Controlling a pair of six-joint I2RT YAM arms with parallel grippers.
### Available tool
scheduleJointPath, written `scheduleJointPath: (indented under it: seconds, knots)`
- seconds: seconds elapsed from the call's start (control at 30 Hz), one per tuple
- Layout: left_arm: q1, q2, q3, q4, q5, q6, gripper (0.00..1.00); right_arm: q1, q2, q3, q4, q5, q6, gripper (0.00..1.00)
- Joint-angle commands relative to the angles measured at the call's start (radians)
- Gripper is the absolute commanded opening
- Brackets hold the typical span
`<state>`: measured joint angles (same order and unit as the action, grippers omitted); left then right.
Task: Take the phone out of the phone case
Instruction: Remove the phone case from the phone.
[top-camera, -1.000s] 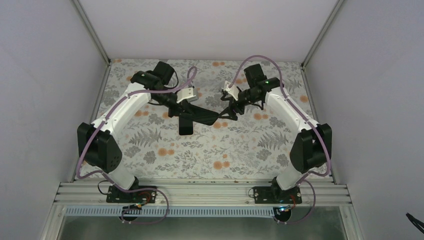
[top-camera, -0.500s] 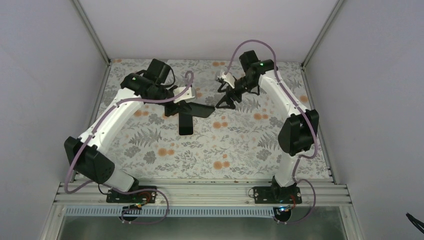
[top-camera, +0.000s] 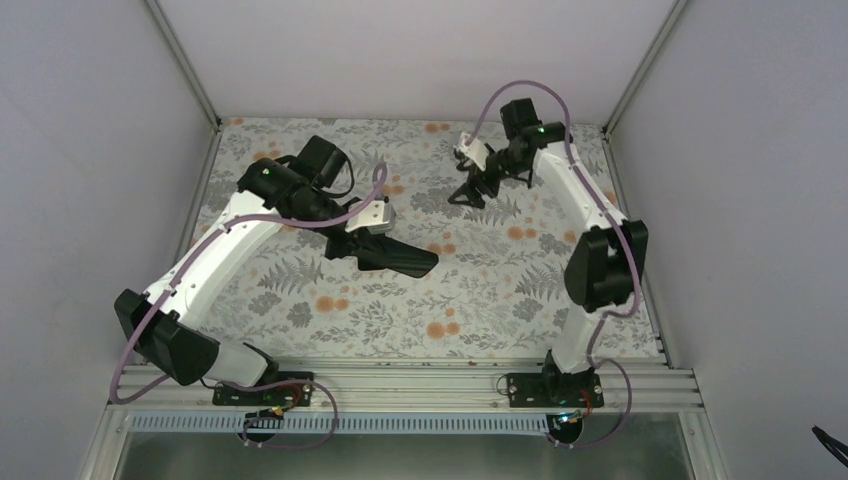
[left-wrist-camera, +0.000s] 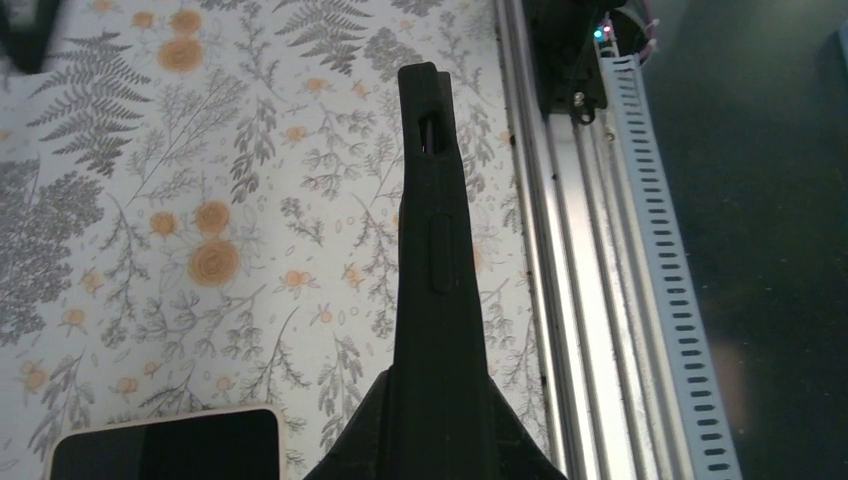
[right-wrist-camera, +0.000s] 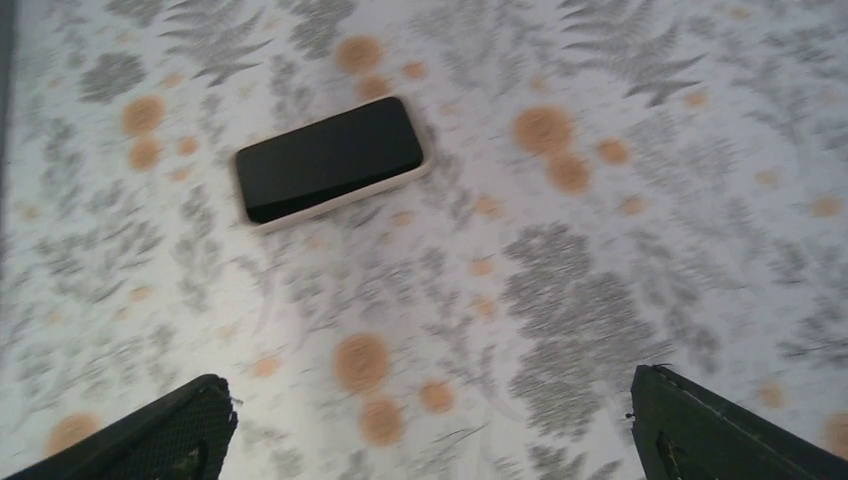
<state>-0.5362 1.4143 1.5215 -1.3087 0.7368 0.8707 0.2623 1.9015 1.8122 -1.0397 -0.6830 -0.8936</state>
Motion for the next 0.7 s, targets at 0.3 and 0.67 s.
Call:
scheduleJointPath:
  seconds: [0.3,0.67]
  knots:
    - [0.022,0.031,-0.01,0.164,0.0,-0.041,0.02,0.194,-0.404,-0.39,0.03,-0.067,0.031,0.95]
    - [0.022,0.026,0.024,0.132,0.015,-0.037,0.02,0.195,-0.418,-0.406,0.067,-0.043,0.05,0.94]
